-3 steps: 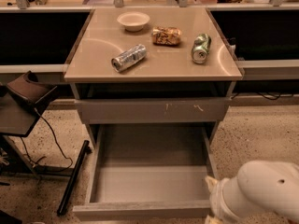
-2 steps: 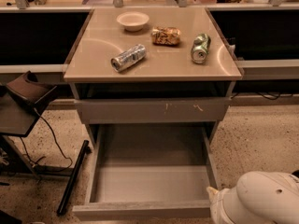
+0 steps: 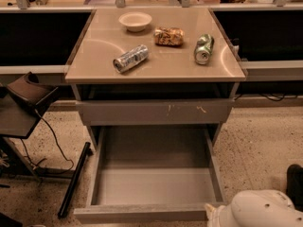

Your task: Close middle drawer

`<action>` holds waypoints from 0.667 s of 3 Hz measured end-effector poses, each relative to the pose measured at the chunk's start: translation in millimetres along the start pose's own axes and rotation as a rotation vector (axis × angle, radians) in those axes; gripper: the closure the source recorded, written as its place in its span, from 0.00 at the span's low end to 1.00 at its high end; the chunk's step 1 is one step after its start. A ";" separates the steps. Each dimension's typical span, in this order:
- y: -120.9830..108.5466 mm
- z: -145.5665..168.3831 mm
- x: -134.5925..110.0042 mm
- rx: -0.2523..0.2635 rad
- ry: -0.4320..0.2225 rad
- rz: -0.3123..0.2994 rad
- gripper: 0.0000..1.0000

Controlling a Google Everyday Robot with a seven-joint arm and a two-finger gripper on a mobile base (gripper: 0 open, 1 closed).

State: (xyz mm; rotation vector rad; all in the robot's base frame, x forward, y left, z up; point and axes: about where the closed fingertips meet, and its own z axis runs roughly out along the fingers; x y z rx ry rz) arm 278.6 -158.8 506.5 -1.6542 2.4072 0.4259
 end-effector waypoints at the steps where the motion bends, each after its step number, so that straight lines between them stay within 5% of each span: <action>1: 0.9 63.0 26.1 -0.077 -0.009 0.067 0.00; 2: 0.2 116.7 49.6 -0.146 -0.016 0.139 0.00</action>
Offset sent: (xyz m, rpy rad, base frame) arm -0.0278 -0.0078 -0.1951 0.1039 0.2723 -0.1494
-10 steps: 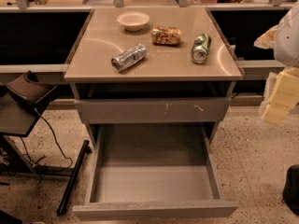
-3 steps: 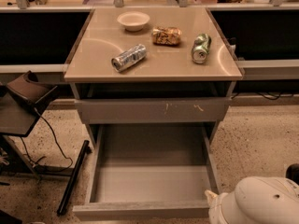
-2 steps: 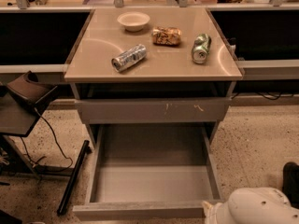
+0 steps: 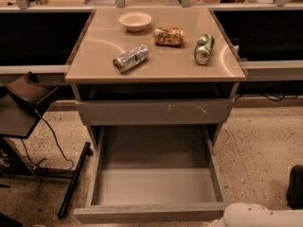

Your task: Close middle drawer

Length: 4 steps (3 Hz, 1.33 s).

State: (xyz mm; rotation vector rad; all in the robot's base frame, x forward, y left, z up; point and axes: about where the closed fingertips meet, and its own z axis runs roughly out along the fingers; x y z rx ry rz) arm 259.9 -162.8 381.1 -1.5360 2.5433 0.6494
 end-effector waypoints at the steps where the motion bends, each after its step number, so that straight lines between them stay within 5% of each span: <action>1: -28.2 18.6 0.1 0.027 -0.030 0.054 0.00; 2: -51.4 21.6 -20.6 0.063 -0.076 0.055 0.00; 3: -51.4 21.5 -20.5 0.063 -0.076 0.054 0.00; 4: -61.4 25.8 -74.1 0.074 -0.119 -0.015 0.00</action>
Offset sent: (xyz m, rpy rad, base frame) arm 0.0980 0.0190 -0.0313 0.0616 -0.1342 -0.1269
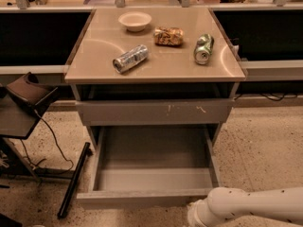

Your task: Close middle drawer

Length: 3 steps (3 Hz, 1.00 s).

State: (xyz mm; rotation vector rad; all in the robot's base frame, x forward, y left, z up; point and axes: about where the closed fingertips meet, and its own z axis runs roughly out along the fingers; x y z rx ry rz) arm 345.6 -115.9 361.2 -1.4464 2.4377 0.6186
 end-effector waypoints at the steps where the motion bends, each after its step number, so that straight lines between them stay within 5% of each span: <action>1: -7.4 3.9 -32.7 0.012 -0.032 -0.029 0.00; 3: -26.3 8.7 -54.8 0.020 -0.025 -0.048 0.00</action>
Offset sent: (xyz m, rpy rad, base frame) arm 0.0226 0.0247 0.0082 0.0221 -0.0367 0.0130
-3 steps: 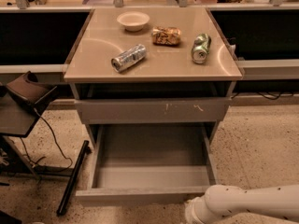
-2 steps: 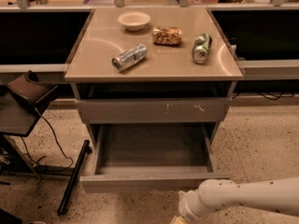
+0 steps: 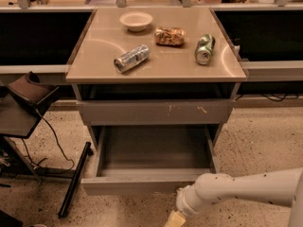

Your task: Close middle drawer

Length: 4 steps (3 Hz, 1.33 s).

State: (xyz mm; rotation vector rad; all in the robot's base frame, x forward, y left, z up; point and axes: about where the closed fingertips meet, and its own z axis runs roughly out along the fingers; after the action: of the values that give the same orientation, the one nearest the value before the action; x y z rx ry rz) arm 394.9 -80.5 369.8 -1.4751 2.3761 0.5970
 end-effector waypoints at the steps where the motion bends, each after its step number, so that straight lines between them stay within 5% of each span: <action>1: -8.8 -0.5 -10.1 0.007 0.000 -0.006 0.00; 3: -32.9 -3.4 -48.4 0.038 -0.008 -0.030 0.00; 4: -63.8 -11.9 -101.6 0.100 -0.040 -0.054 0.00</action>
Offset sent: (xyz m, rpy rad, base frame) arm 0.1733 0.0863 0.0591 -0.0278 -0.1502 0.0283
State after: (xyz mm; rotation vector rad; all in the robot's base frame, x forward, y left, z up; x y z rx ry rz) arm 496.6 -31.8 412.6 -1.4652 2.2929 0.4836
